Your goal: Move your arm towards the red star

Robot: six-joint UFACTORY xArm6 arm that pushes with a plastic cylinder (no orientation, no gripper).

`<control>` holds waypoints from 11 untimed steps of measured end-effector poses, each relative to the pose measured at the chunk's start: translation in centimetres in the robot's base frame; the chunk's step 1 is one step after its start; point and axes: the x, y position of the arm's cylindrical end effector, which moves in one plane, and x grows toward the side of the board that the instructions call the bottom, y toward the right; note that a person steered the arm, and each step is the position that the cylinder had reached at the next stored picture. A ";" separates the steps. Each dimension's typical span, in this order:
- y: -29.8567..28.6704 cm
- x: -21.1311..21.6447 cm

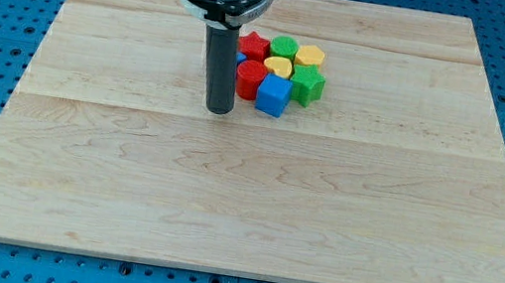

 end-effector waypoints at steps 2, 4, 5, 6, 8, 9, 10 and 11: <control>0.0 0.0; 0.1 -0.7; -0.2 -0.8; -0.2 -0.9; -2.7 -2.2; -7.3 -3.9; -7.3 -6.9; -6.7 -11.4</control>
